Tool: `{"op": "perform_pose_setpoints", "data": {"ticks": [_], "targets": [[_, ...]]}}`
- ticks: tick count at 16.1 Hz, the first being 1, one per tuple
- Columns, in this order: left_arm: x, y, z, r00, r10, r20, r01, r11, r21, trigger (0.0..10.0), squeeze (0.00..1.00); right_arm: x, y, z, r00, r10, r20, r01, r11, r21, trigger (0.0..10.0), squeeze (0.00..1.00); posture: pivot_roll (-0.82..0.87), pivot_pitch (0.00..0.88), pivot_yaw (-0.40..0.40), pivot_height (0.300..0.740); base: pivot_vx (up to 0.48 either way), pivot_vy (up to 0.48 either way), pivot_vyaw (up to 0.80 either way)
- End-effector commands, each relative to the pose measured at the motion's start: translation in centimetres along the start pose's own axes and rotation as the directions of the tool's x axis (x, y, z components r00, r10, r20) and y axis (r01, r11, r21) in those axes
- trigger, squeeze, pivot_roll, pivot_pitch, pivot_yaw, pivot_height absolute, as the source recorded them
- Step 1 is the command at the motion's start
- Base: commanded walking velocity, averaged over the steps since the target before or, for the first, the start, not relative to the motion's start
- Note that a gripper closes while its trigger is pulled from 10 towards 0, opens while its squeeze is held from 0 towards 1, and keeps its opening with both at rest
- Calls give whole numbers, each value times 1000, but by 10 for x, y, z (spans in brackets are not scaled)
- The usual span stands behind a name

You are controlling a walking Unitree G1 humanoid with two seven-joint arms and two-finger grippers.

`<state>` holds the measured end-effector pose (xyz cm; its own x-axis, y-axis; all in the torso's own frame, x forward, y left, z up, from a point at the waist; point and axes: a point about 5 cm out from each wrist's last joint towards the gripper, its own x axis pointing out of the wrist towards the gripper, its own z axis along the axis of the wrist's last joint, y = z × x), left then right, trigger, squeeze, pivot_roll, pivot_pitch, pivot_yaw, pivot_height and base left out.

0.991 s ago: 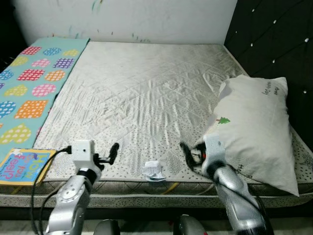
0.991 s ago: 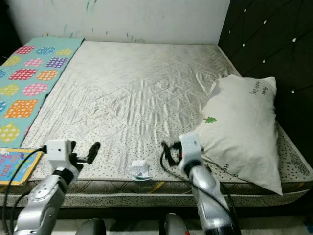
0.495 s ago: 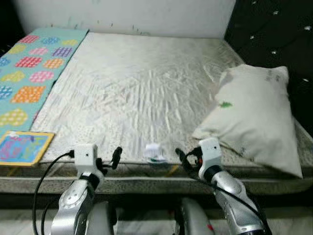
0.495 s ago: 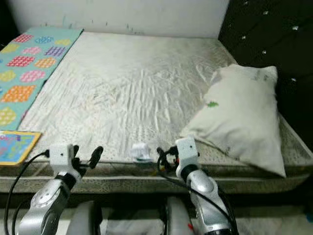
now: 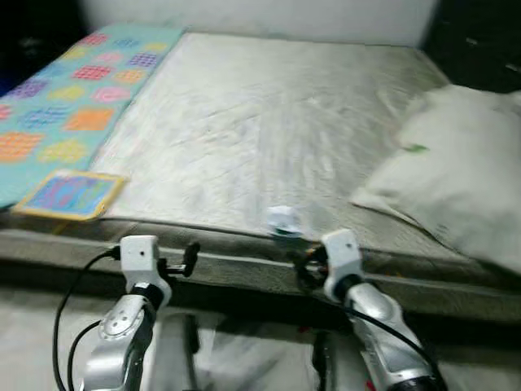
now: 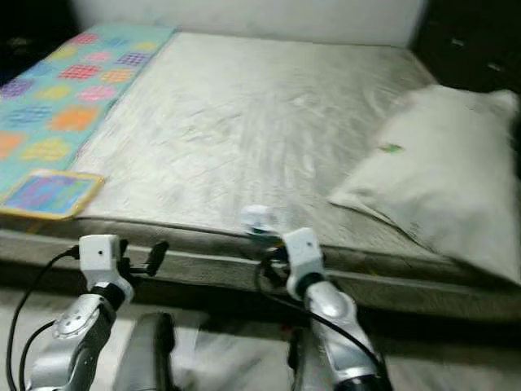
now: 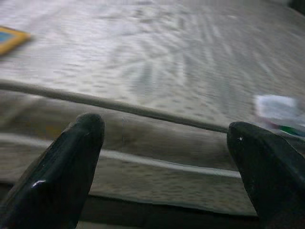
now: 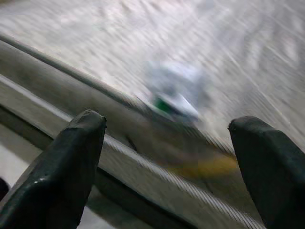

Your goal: Clean up the room

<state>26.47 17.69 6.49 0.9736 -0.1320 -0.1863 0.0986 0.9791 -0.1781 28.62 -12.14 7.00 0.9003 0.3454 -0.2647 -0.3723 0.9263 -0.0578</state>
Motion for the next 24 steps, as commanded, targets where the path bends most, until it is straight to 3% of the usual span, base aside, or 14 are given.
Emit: {"op": "perform_pose_setpoints", "data": {"ticks": [1, 8, 12, 14, 15, 16, 18, 24], "targets": [[3, 0, 9, 1000, -1, 24, 1, 1000, 15, 10000, 0, 3, -4, 5, 1000, -19, 22, 20, 1000, -7, 10000, 0, -100, 31, -30, 537, 0, 0, 800], [-1, -8, 10, 998, -39, 43, 40, 999, -12, 10000, 0, 18, 5, 9, 999, -42, 21, 41, 999, 25, 10000, 0, -69, 27, -42, 537, 0, 0, 0], [-3, -13, 9, 998, -57, 35, 56, 998, 7, 10000, 0, 33, 34, 20, 993, 51, 104, -43, 996, -75, 10000, 0, -34, 40, -42, 537, 0, 0, 0], [-9, -14, 11, 998, -58, 38, 58, 998, -1, 10000, 0, 42, 37, 24, 991, 47, 128, -35, 995, -96, 10000, 0, -5, 56, -49, 537, 0, 0, 0], [-19, -12, 11, 998, -53, 38, 53, 999, -11, 10000, 0, 47, 39, 24, 992, 57, 112, -52, 997, -48, 10000, 0, 17, 79, -54, 537, 0, 0, 0], [-25, -8, 9, 999, -38, 31, 39, 999, -21, 10000, 0, 49, 38, 25, 991, 48, 125, -39, 996, -79, 10000, 0, 23, 88, -57, 537, 0, 0, 0], [-33, -6, 8, 1000, -20, 19, 20, 999, -33, 10000, 0, 51, 33, 20, 994, 29, 106, -27, 999, -26, 10000, 0, 38, 119, -67, 537, 0, 0, 0], [-59, -13, 7, 1000, 3, -20, -4, 998, -58, 10000, 0, 67, 43, 22, 998, 15, 69, -11, 998, -65, 10000, 0, 96, 191, -84, 537, 0, 0, 0]]}}
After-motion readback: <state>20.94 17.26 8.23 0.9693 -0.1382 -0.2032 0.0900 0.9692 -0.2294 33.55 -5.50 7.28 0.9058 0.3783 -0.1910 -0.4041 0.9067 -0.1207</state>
